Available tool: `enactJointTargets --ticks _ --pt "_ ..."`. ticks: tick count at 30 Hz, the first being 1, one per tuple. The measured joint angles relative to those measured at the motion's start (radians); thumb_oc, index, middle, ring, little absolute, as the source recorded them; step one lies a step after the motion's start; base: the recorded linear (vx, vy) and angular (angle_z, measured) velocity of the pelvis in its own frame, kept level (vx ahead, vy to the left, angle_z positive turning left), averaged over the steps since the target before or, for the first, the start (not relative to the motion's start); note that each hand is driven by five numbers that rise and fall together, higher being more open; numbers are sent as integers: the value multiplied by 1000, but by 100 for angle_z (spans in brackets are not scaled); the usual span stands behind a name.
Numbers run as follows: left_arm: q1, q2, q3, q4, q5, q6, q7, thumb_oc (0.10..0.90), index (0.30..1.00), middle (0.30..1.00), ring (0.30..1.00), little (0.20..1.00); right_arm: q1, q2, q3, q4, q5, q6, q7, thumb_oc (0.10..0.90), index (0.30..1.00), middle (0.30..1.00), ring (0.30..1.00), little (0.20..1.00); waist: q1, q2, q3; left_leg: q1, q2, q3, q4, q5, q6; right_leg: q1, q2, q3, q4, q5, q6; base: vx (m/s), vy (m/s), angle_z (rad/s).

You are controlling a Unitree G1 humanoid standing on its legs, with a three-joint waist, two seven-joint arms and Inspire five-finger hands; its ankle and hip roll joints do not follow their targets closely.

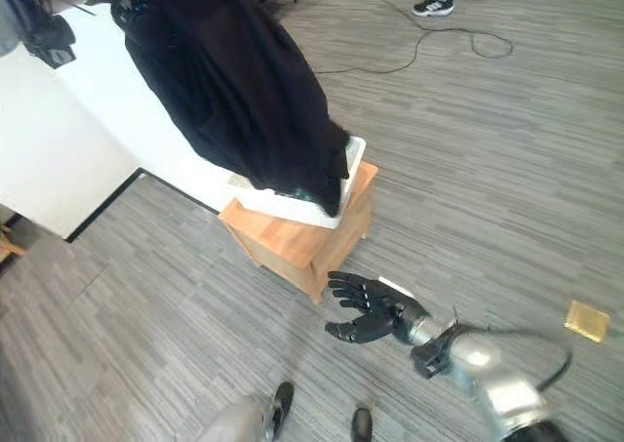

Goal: Pick up bed clothes into laundry basket.

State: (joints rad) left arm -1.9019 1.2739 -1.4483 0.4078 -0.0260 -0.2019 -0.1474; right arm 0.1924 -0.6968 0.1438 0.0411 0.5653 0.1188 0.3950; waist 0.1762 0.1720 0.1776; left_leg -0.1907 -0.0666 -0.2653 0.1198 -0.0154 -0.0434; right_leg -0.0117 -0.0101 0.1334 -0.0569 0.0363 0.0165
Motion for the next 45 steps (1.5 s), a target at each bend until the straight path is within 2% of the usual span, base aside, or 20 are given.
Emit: enactJointTargets --ticks 1,3,5,6,11,16,19,27,37,45 --pt "-10 1 2 38 13 3 9 400 300 300 300 300 28 -6 1 -1 -18 11 0 800 900 900 900 900 -14 -8 5 14 -2 -9 -18 55 39 -6 7 25 6 -3 7 72 96 -108" --pt "-34 -12 3 104 28 12 28 400 300 300 300 300 99 -14 -4 2 -41 25 1 800 900 900 900 900 -89 -52 13 24 -7 7 -50 70 39 -17 0 9 11 -6 16 53 74 -32" --pt "-37 -13 4 112 29 12 37 400 300 300 300 300 142 -9 -6 28 -49 26 1 800 900 900 900 900 -132 -81 11 25 -13 20 -55 71 42 -18 -12 9 3 -6 19 41 68 -13" --pt "-37 -13 3 113 29 12 37 400 300 300 300 300 147 -4 -5 34 -56 29 0 800 900 900 900 900 -140 -85 12 25 -16 24 -56 70 44 -19 -15 10 2 -5 21 25 85 -17" --pt "-37 -33 1 136 29 11 55 400 300 300 300 300 133 47 36 28 -65 30 9 800 900 900 900 900 -142 -89 13 26 -23 45 -60 65 49 -25 -24 14 -6 -1 31 3 91 -12" --pt "-37 -40 2 145 29 11 85 400 300 300 300 300 94 55 62 24 -87 21 17 800 900 900 900 900 -137 -94 9 -6 -25 54 -56 61 55 -61 -21 23 1 0 32 -10 64 -5" --pt "-36 -40 2 162 29 11 94 400 300 300 300 300 94 55 64 32 -106 20 16 800 900 900 900 900 -138 -107 8 -31 -26 60 -53 61 56 -89 -20 32 4 3 34 -3 52 -8" --pt "-32 -32 0 232 30 12 106 400 300 300 300 300 101 64 88 30 -106 10 12 800 900 900 900 900 -155 -185 8 -64 -15 68 -55 59 59 -127 -12 36 5 8 37 -8 18 -4" --pt "-17 2 -2 370 27 27 139 400 300 300 300 300 106 87 114 28 -105 -11 -1 800 900 900 900 900 -163 -219 22 -143 -7 98 -32 53 62 -211 -2 38 9 50 50 6 41 -10" --pt "-16 5 -2 407 25 52 164 400 300 300 300 300 117 104 137 28 -77 -30 -19 800 900 900 900 900 -167 -296 64 -231 -3 109 23 37 56 -276 5 37 8 72 49 17 33 -3"
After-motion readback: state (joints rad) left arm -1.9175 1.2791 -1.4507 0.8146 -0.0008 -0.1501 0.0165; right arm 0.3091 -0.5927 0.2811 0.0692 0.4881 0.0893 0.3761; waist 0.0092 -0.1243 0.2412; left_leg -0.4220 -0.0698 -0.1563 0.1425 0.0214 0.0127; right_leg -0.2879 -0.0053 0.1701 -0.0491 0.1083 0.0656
